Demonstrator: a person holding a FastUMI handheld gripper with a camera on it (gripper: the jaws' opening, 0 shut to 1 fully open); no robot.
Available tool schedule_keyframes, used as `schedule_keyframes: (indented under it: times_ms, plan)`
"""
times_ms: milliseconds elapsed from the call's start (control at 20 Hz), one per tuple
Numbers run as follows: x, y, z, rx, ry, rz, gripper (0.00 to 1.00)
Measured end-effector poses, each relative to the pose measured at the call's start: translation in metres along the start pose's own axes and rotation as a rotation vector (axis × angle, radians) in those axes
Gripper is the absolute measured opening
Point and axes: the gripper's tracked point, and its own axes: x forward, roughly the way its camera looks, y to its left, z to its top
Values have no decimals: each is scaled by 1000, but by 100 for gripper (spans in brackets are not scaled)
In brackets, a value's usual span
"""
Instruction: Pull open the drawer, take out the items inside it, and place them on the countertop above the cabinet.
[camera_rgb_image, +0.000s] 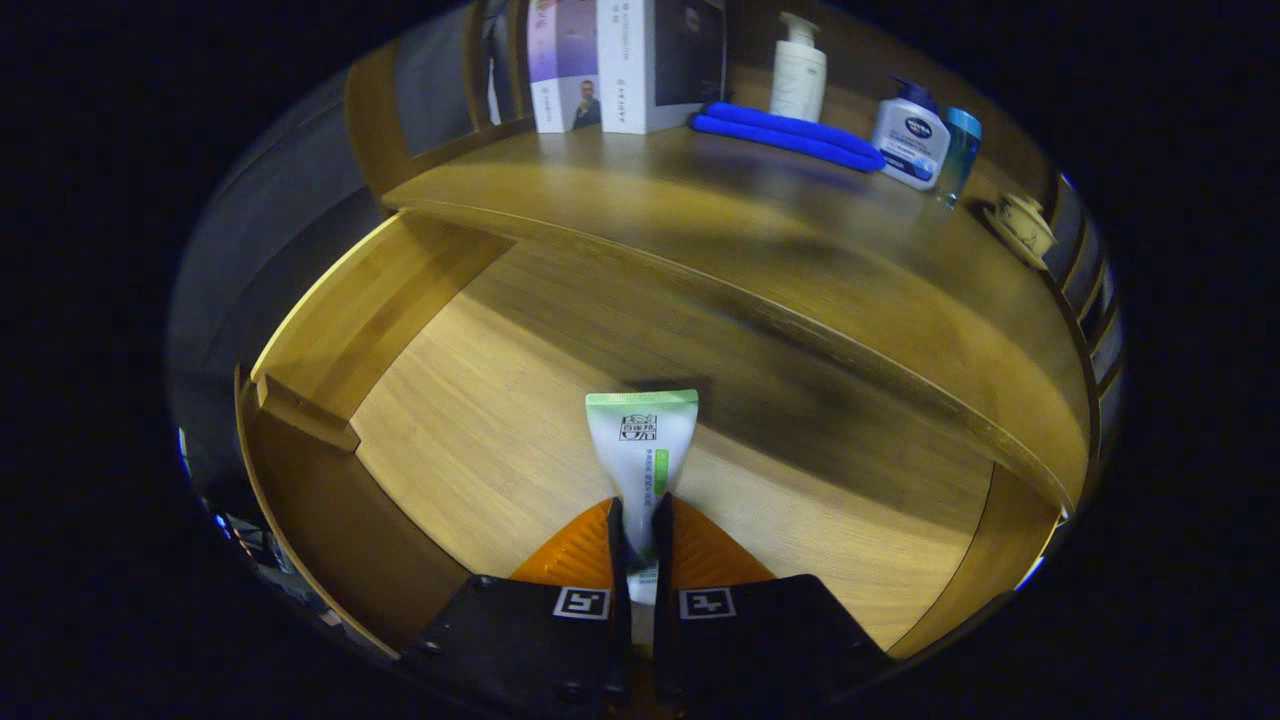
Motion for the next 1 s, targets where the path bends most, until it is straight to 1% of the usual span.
schedule_keyframes:
  times_ms: [400,600,800,1000]
  plan:
    - [-33,25,15,-137,-101,42,11]
    - [-50,40,22,-174,-144,71,11]
    - [-72,44,34,-184,-201,77,11]
    - [-93,39,58,-144,-272,88,11]
